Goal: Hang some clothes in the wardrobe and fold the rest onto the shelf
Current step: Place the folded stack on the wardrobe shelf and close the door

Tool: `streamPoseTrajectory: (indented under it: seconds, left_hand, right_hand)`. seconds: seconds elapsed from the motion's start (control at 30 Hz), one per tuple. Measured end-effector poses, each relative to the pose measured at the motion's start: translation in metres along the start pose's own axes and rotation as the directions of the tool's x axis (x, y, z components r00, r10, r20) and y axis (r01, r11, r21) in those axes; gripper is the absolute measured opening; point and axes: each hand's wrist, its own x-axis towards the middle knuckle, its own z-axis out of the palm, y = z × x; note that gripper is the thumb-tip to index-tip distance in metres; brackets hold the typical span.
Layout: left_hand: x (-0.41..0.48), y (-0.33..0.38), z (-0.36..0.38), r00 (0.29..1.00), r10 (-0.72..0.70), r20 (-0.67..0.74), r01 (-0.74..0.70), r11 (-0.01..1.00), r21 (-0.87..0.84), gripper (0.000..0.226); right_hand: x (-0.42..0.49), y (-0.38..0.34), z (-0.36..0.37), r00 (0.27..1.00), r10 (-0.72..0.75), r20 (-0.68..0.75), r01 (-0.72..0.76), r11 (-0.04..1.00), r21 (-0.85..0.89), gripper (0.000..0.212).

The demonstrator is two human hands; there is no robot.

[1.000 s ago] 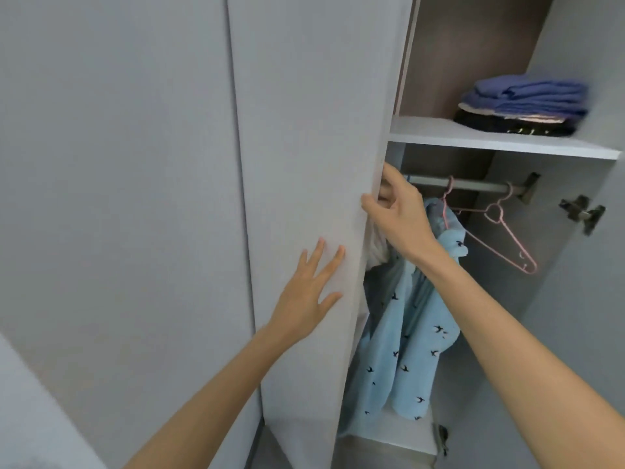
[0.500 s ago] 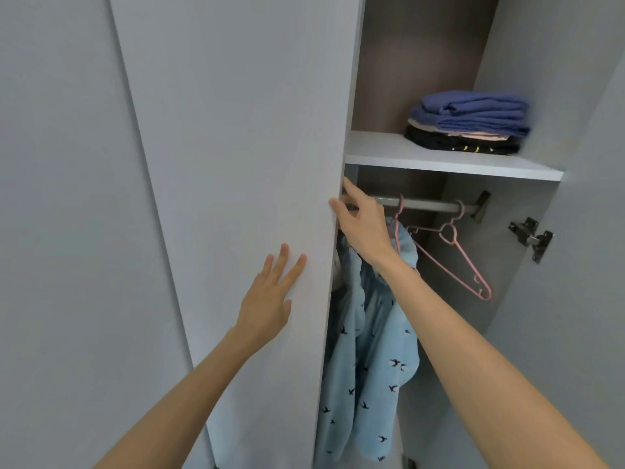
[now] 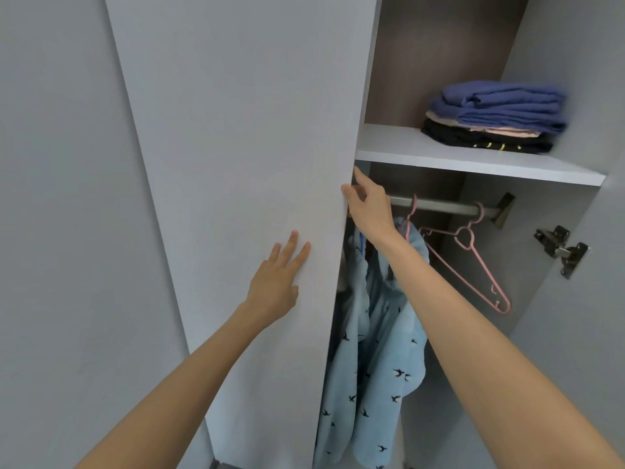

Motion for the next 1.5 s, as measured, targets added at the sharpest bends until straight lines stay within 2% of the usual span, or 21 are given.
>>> streamPoseTrajectory:
  seconds: [0.37,0.5,0.67,0.77,0.9,1.0,1.17,1.3,1.5]
  left_hand:
    - [0.011,0.006,-0.008,0.995,-0.069,0.073,0.063,0.994,0.085,0.080]
    - [0.009,0.013,-0.014,0.993,-0.086,0.086,0.082,0.995,0.049,0.079]
    - [-0.006,0.023,-0.031,0.994,-0.109,-0.023,0.109,0.994,-0.008,0.068]
    - [-0.021,0.026,-0.038,0.992,-0.103,-0.071,0.101,0.994,-0.032,0.063]
    - [-0.048,0.026,-0.041,0.991,-0.041,-0.129,0.043,0.999,0.013,0.055]
    - [-0.078,0.032,-0.045,0.990,0.019,-0.141,-0.020,1.000,-0.008,0.051]
    - [-0.135,0.046,-0.059,0.967,0.152,-0.206,-0.176,0.979,-0.107,0.045]
    - [-0.176,0.065,-0.072,0.937,0.275,-0.217,-0.306,0.944,-0.125,0.042]
    - [-0.224,0.112,-0.085,0.912,0.369,-0.180,-0.404,0.885,-0.230,0.042]
  right_hand:
    - [0.013,0.006,0.000,0.999,0.032,0.010,-0.032,0.999,0.005,0.041]
    - [0.011,0.002,-0.002,0.999,0.052,0.011,-0.051,0.999,-0.017,0.039]
    - [-0.005,0.001,-0.007,0.991,0.129,-0.040,-0.133,0.982,-0.133,0.040]
    - [-0.038,0.003,-0.014,0.987,0.159,-0.013,-0.158,0.963,-0.220,0.038]
    - [-0.098,0.007,-0.026,0.987,0.140,0.079,-0.092,0.895,-0.436,0.036]
    - [-0.147,0.000,-0.032,0.985,0.143,0.098,-0.073,0.855,-0.514,0.037]
    - [-0.225,-0.036,-0.041,0.988,0.155,0.005,-0.125,0.810,-0.572,0.036]
    - [-0.288,-0.068,-0.051,0.982,0.172,-0.081,-0.181,0.722,-0.668,0.035]
    - [-0.373,-0.111,-0.085,0.966,0.165,-0.197,-0.257,0.611,-0.749,0.033]
